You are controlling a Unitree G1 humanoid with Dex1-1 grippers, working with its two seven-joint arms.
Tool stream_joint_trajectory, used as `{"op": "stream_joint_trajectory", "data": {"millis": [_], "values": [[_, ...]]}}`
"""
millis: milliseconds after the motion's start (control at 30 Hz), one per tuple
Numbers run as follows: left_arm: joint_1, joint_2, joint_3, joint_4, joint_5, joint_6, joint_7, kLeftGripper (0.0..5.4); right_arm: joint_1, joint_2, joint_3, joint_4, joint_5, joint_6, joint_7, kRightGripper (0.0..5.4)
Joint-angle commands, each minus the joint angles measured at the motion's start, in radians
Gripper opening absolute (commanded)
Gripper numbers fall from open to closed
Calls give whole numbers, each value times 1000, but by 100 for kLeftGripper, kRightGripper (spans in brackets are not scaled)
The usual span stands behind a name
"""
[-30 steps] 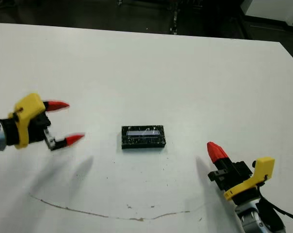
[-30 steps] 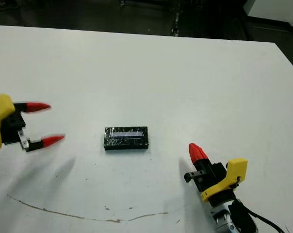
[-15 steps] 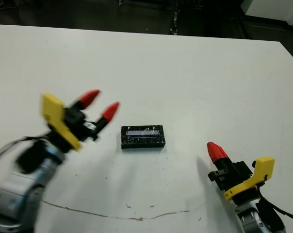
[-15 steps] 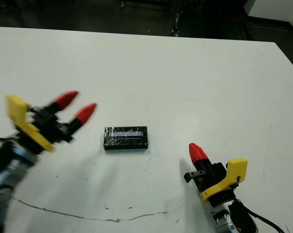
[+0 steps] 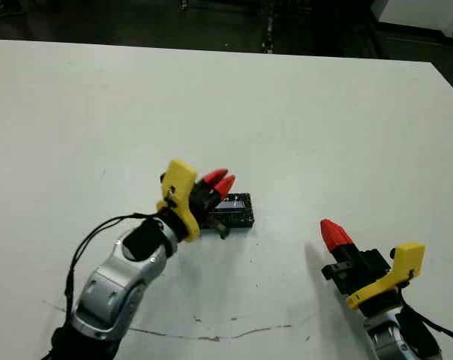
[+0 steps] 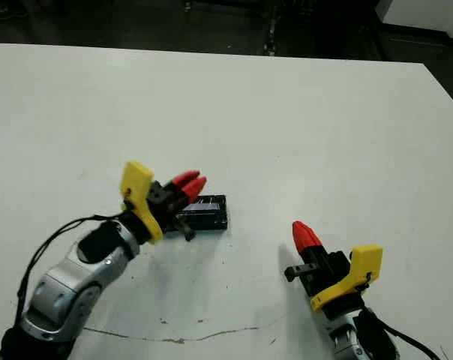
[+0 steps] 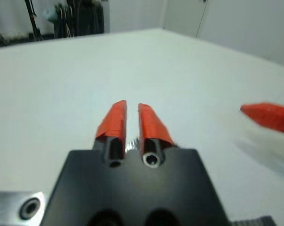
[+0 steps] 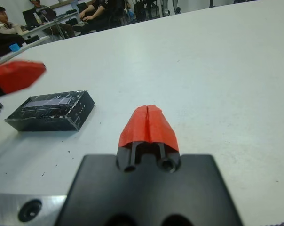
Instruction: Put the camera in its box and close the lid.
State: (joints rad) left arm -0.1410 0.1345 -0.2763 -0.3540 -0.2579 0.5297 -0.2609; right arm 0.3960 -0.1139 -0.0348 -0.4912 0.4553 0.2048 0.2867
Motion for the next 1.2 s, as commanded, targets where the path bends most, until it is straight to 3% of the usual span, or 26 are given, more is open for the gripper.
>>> {"op": "stream_joint_trajectory", "data": {"millis": [33,400,600,833,1033,1200], "values": [[22,-3,12,46,6,34,4,1,-4,-4,-6,8,2,7,-1,0],[68,-2,27,54,27,170,46,1,-21,-4,-5,26,-8,-1,3,0],[143,8,60,58,12,164,39,1,-23,-3,-5,28,-4,0,5,0],[215,-13,187,-47,-72,193,63,1,-23,-5,-4,32,-10,-6,8,0],[308,-36,310,-191,-179,-2,2,1,-26,-5,-6,28,3,12,5,0],[336,-30,363,-233,-160,-237,-37,1,-39,-11,-7,32,-17,-11,8,0]]}}
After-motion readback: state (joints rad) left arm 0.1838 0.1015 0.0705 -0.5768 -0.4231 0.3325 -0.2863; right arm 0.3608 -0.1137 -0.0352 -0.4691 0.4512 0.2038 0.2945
